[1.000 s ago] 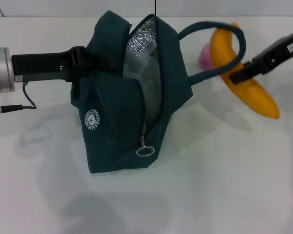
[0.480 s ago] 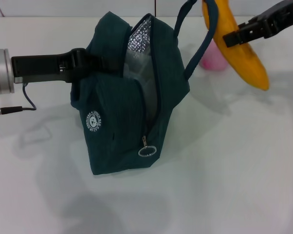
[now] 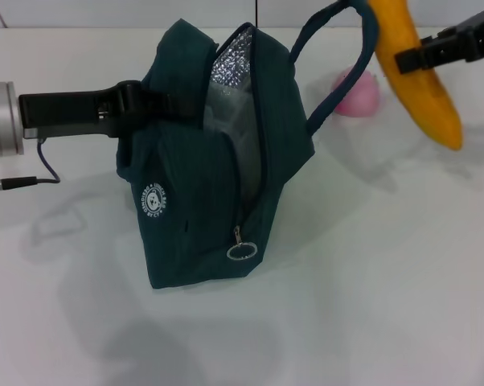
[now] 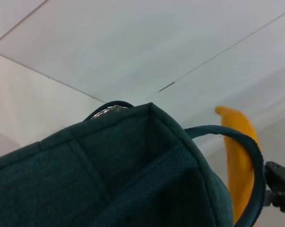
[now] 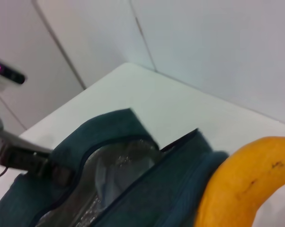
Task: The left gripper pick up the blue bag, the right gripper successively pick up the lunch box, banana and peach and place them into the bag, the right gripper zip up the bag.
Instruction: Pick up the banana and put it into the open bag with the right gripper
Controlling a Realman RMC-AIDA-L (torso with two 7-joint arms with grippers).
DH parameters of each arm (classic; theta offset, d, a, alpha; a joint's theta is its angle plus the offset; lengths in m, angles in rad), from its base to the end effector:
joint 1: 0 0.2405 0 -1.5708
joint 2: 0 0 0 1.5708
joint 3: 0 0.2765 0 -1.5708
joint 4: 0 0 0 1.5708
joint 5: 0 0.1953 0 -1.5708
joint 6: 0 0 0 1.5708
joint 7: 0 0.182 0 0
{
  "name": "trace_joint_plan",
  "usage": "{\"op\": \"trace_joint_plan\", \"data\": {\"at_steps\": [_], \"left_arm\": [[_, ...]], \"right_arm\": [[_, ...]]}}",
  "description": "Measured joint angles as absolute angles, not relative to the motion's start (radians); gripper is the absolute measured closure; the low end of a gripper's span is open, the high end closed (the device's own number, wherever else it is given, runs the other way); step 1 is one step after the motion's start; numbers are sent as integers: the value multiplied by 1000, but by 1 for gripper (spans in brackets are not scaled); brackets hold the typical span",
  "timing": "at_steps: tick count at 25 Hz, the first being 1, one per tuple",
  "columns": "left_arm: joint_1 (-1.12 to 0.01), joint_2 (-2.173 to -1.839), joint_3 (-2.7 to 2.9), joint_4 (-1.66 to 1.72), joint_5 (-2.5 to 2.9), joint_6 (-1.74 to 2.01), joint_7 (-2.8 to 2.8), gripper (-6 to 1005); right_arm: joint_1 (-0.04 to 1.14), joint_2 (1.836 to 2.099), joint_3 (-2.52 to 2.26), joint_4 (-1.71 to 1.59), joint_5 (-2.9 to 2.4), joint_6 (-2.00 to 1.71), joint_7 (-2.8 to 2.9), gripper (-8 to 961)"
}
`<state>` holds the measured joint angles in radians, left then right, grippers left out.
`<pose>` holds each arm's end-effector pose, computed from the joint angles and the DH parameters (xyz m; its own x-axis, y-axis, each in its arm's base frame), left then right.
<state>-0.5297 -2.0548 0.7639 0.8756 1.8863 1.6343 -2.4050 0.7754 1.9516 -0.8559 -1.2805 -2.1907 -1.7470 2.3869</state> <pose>-0.2169 0.3557 -0.0017 0.2246 0.8558 0.4660 0.8672 -0.3936 0.3049 0.1393 0.4045 0.0582 0.7947 -0.5548 -0.2464 -0.6017 -0.7738 -0.1983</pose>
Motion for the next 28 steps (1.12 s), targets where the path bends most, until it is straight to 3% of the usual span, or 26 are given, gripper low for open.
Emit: {"op": "trace_joint_plan", "data": {"at_steps": [12,16,22,28], "left_arm": [[-525,-2055,764,876,1887,1635,-2404,974],[-532,-2057,764,875,1887,1635,-2404,974],[-536,-2060,764,876,1879,1635,-2404,974],[-539,-2060,764,877,1876,1634,-2407,974]], "right_arm": [[719,1957,-715,-1247,-1922,-1754,2266,542],[720,1972,-745,-1183,-1812,-1758,2199,542],[730,2017,-820,-1019,-1661,-1737,2008,542],[731,2019,-956,-863,-1532,-1678,1805,541]]}}
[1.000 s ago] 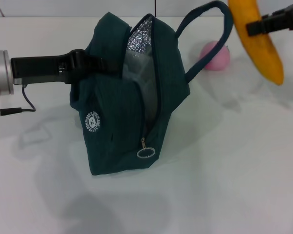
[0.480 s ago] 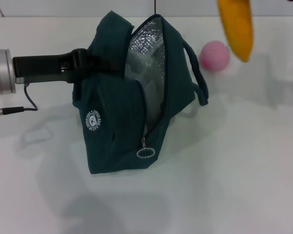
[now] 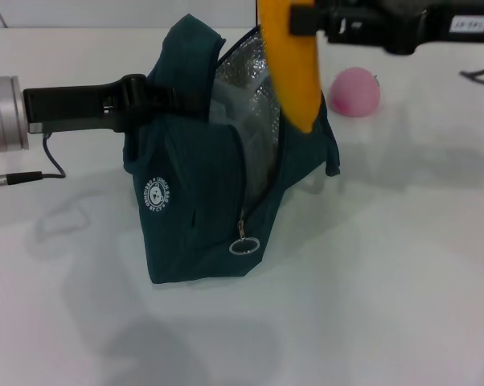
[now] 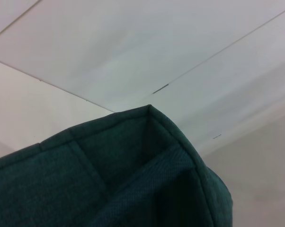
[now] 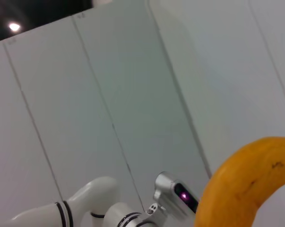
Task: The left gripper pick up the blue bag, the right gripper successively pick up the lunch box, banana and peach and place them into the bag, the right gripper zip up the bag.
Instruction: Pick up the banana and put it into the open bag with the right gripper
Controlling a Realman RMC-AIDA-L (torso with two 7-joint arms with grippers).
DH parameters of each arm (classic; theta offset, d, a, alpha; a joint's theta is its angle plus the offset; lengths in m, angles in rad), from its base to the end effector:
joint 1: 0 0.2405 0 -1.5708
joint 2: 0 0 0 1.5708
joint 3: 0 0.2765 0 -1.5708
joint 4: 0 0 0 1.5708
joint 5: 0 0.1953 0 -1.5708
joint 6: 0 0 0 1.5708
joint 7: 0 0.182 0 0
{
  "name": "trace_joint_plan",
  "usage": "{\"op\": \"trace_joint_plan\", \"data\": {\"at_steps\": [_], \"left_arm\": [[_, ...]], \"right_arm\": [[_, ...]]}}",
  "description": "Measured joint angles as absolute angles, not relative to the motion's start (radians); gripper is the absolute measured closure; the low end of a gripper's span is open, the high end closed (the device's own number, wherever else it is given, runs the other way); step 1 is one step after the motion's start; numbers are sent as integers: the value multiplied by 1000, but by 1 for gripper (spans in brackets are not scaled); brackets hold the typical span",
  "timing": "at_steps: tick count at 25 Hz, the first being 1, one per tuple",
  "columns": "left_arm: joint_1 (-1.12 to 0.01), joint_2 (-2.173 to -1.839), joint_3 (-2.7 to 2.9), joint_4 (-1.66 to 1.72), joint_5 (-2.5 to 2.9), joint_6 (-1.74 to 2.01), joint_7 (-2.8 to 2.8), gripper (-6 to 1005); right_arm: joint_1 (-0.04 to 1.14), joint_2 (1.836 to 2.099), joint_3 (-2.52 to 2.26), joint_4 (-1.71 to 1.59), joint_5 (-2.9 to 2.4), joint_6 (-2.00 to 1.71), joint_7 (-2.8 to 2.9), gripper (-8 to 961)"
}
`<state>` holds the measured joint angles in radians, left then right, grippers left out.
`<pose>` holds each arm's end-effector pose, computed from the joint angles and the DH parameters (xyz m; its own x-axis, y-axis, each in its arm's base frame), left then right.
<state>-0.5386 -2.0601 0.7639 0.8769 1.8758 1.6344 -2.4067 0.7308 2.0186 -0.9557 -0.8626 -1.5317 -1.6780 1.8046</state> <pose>-0.2110 0.3575 -0.0024 0.2270 0.8526 0.4708 0.8588 -0.4032 0.3161 0.0919 0.3740 0.0123 0.6770 -0.2690 -0.6851 -0.2543 -0.9590 0.1253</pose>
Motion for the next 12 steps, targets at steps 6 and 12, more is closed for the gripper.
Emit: {"op": "trace_joint_plan", "data": {"at_steps": [6,12], "left_arm": [[-540,-2061,764,875,1875,1634,-2406,974],[-539,-2061,764,874,1872,1634,-2406,974]], "right_arm": [[729,2023,-1056,-729,-1424,-1640,1594,541],[721,2027,-1074,-634,-1383,-1620,1441,541]]}}
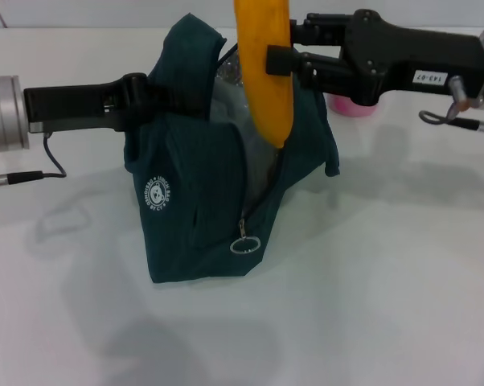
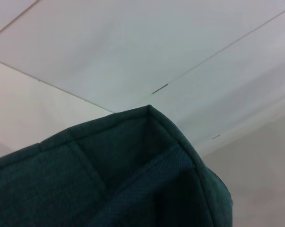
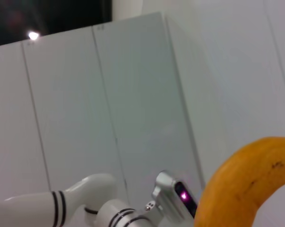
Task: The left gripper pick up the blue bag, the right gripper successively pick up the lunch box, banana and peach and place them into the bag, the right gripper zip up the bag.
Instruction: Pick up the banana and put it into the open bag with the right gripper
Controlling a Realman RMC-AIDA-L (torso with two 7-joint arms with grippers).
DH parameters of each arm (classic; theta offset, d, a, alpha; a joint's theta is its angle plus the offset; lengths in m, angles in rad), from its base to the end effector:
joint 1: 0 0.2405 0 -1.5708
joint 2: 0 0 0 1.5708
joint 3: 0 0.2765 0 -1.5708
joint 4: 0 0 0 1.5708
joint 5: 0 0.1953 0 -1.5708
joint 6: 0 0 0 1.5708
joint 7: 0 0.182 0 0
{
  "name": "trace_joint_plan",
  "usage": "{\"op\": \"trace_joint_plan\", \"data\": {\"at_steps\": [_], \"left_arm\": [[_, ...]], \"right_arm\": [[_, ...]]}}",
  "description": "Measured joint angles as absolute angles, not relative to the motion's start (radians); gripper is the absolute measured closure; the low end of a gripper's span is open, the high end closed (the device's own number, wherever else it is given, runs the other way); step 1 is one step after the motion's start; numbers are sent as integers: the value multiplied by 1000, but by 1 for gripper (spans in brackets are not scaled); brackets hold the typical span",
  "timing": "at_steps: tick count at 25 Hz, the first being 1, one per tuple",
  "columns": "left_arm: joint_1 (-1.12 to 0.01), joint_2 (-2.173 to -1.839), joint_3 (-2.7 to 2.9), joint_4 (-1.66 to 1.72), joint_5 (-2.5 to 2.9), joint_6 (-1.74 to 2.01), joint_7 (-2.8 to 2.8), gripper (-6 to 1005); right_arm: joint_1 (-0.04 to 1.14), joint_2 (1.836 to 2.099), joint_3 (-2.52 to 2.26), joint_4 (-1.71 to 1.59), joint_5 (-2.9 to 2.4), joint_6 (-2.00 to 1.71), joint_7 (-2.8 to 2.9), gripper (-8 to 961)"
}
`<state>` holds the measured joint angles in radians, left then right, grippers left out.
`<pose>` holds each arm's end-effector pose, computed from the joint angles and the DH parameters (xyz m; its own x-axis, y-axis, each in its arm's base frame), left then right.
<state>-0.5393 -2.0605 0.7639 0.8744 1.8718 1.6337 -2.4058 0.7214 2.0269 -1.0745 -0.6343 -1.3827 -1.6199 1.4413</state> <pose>-0.2104 0.3578 -0.0025 0.2251 0.8521 0.4725 0.8573 -0.4037 0.3196 0.1076 0.3693 -0.0206 0.6421 -0.1420 -0.7534 -0.1744 -0.9840 0.0369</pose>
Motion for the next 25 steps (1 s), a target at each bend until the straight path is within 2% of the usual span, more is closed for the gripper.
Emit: {"op": "trace_joint_plan", "data": {"at_steps": [25], "left_arm": [[-531,-2062,764,874,1865,1632,-2404,974]], "right_arm": [[724,2028,-1243,-491,-1189,-1530,1254,543]]}}
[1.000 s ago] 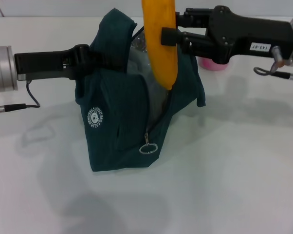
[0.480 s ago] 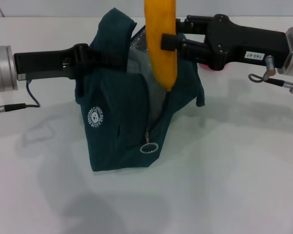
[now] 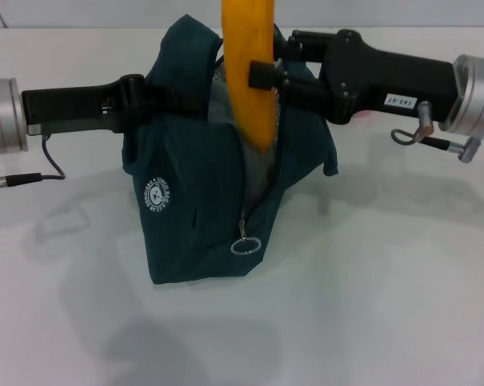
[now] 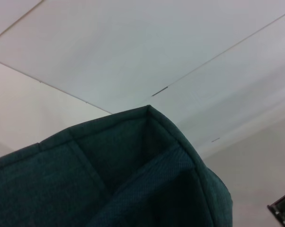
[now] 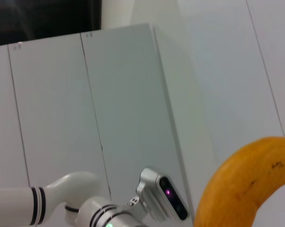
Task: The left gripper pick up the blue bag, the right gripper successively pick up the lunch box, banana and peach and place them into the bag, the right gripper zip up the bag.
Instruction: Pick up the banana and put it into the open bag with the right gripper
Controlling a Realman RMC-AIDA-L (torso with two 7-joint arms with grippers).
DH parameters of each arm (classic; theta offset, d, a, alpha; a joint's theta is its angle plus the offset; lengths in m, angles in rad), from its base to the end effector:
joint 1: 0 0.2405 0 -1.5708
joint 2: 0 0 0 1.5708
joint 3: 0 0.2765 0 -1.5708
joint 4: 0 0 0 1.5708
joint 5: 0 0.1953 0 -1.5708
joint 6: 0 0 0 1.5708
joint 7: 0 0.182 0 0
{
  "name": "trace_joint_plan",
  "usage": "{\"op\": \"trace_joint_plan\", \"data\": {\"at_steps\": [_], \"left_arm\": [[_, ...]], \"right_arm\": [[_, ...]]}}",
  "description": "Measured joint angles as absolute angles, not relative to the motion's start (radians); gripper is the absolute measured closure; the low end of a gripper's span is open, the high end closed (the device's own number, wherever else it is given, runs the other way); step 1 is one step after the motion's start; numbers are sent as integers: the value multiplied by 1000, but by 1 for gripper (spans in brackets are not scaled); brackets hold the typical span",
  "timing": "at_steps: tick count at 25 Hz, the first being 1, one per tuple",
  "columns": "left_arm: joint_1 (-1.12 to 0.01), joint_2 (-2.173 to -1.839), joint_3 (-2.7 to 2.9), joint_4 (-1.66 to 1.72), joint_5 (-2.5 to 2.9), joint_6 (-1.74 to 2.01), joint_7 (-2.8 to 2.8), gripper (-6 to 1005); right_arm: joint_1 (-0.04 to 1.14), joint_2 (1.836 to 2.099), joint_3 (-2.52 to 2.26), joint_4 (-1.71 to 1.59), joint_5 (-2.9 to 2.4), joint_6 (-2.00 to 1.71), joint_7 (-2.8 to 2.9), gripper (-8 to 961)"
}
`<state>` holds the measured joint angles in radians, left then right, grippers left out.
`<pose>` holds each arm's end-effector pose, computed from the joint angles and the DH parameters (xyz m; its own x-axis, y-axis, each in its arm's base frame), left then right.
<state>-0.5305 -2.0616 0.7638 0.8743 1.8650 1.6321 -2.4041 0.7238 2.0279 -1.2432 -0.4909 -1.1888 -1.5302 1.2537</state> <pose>-0.2125 0.3564 -0.0022 0.2162 0.8515 0.4777 0.8582 -0.3990 0.3229 0.1150 0.3703 -0.0448 0.6160 -0.1107 -0.7799 -0.1965 -0.9804 -0.0161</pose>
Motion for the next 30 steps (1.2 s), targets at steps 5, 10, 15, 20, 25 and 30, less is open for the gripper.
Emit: {"op": "trace_joint_plan", "data": {"at_steps": [5,10,15,20,25,30], "left_arm": [[-529,-2061,764,874,1865,1627,-2398,974],[-529,-2062,764,874,1866,1626,-2396,974],[-528,-2062,764,874,1866,1626,-2396,973],[-527,-2062,764,874,1865,1626,-2397,973],[-523,-2062,764,874,1865,1626,-2396,973],[-523,-2062,764,874,1865,1626,-2396,973]], "right_arm": [[718,2028,-1261,-460,-1186,-1520,1228,544],[716,2028,-1261,-424,-1185,-1517,1213,543],[718,2028,-1272,-417,-1190,-1507,1213,543],[718,2028,-1296,-416,-1186,-1466,1219,542],[718,2028,-1305,-420,-1185,-1463,1220,542],[726,2028,-1323,-423,-1188,-1446,1238,475]]}}
